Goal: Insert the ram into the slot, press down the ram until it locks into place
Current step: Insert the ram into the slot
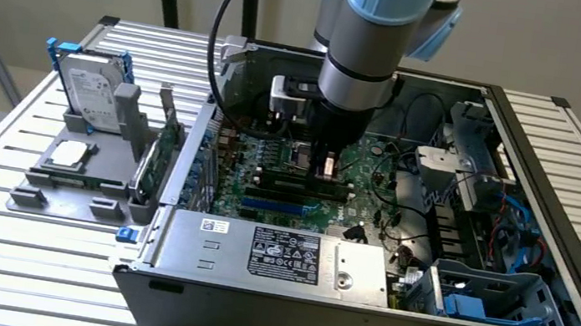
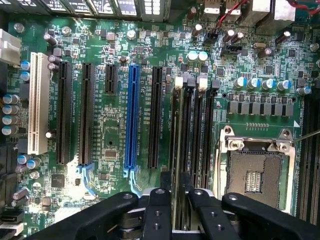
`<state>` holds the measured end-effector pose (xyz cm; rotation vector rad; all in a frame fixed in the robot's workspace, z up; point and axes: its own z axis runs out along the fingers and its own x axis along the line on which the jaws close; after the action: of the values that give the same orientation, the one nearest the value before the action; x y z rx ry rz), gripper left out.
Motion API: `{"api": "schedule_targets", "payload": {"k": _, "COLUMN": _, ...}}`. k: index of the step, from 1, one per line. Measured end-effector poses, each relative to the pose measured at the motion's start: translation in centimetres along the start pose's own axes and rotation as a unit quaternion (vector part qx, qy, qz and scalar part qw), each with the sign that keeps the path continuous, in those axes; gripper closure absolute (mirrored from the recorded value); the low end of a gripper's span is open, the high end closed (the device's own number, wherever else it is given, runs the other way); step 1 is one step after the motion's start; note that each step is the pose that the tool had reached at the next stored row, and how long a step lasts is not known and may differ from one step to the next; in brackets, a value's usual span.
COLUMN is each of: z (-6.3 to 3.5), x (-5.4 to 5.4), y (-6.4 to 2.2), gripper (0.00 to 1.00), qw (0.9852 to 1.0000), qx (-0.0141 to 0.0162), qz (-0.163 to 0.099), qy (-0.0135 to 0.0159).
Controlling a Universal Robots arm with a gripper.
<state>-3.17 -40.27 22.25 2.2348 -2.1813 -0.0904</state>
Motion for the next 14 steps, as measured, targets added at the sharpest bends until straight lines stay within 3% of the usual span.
{"api": "schedule_targets", "payload": {"k": 6, "z": -2.30, "x": -0.1, "y": 0.43, "gripper": 0.78, "qw": 1.0000, "qx": 0.0000, "qz": 0.000, "qy": -0.0001}}
{"api": "schedule_targets", "payload": {"k": 14, "z": -2.50, "x": -0.1, "y": 0.47, "gripper": 0.89, "qw": 1.0000, "qx": 0.0001, "qz": 0.000, "qy": -0.0003}}
